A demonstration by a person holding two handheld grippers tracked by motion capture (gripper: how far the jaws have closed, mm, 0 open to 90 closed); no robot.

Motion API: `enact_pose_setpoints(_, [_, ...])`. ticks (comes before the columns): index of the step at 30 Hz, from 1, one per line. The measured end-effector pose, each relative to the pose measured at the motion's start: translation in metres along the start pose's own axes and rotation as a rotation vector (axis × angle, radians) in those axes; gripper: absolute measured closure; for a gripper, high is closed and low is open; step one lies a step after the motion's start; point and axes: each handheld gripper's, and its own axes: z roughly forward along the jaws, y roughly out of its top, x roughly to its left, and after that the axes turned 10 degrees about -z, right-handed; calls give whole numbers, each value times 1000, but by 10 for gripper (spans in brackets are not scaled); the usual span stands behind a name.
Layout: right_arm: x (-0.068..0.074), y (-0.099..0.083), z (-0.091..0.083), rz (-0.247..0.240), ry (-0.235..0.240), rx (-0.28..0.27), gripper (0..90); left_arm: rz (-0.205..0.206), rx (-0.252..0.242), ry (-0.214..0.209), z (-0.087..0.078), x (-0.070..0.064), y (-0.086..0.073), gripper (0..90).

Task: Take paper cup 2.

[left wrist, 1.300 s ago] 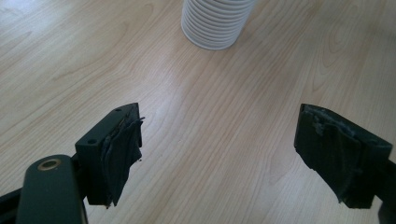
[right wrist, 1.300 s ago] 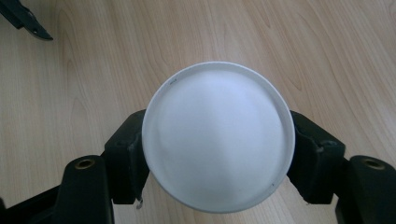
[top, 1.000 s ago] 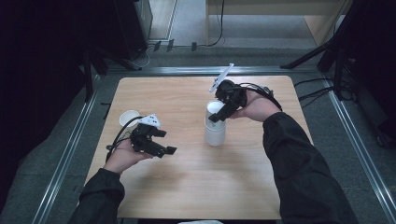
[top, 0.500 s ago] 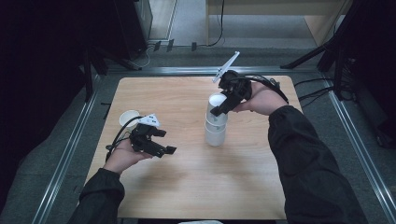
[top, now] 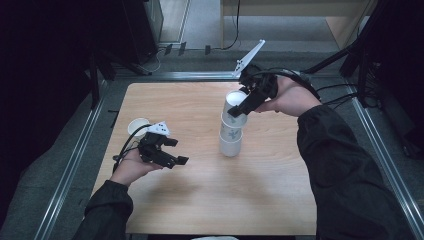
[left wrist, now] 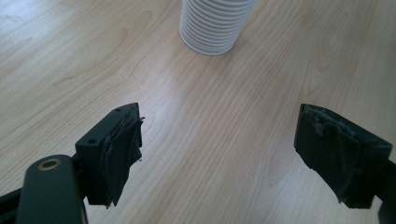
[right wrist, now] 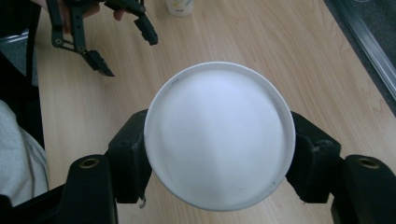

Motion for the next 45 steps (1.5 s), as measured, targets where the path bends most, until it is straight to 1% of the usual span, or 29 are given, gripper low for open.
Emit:
enact_pose_setpoints(2, [6,2,-7,-15,-7,-7,336,-4,-3,-4,0,0,0,154])
enact_pose_setpoints(3, [10,2,-10,-11,-10,-4,337,-3,-3,-5,0,0,0,154])
enact_pose_setpoints(4, [14,3,-13,-23,-15,-10,338,0,-2,0,0,0,0,154])
enact_pose_setpoints(5, [18,3,-16,-26,-8,-16,338,1,-1,1,0,0,0,154])
enact_pose_setpoints(7, [24,2,-19,-42,-10,-25,339,5,-2,1,0,0,0,154])
enact_pose_setpoints(8, [28,2,-21,-36,-3,-22,340,4,-4,-2,0,-1,0,154])
enact_pose_setpoints(9, [31,0,-20,-40,11,-27,339,5,-5,-7,0,-1,0,154])
enact_pose_setpoints(11, [38,-4,-18,-48,39,-42,339,15,-5,-7,0,-3,0,154])
enact_pose_setpoints(12, [40,-7,-17,-52,53,-58,339,16,-7,-9,1,-3,0,154])
enact_pose_setpoints(14, [46,-13,-14,-51,63,-79,341,20,-7,-7,1,-4,0,154])
enact_pose_setpoints(19, [56,-29,-2,-41,88,-127,342,22,-13,-17,1,-4,1,154])
enact_pose_setpoints(22, [59,-38,5,-35,86,-147,342,31,-15,-30,1,-5,1,154])
enact_pose_setpoints(25, [63,-49,15,-38,85,-161,343,45,-22,-40,1,-7,1,154])
enact_pose_setpoints(27, [65,-55,22,-41,95,-177,344,50,-25,-44,2,-9,1,157])
enact_pose_setpoints(30, [68,-64,32,-36,104,-187,343,52,-30,-48,2,-10,2,157])
enact_pose_setpoints(32, [70,-70,39,-39,101,-196,344,56,-31,-48,2,-11,2,157])
enact_pose_setpoints(33, [71,-73,42,-43,91,-204,344,57,-33,-49,2,-11,2,157])
enact_pose_setpoints(34, [71,-77,44,-39,91,-214,344,61,-38,-51,1,-12,2,157])
enact_pose_setpoints(35, [71,-81,48,-31,102,-232,344,64,-40,-52,1,-12,2,157])
enact_pose_setpoints(38, [73,-89,58,-14,106,-239,345,66,-48,-62,1,-13,3,157])
enact_pose_setpoints(40, [75,-93,63,-3,114,-249,345,68,-46,-66,2,-14,3,157])
enact_pose_setpoints(44, [77,-100,71,11,115,-266,345,73,-32,-67,5,-15,3,157])
enact_pose_setpoints(45, [77,-101,73,18,123,-273,345,73,-29,-67,6,-16,3,158])
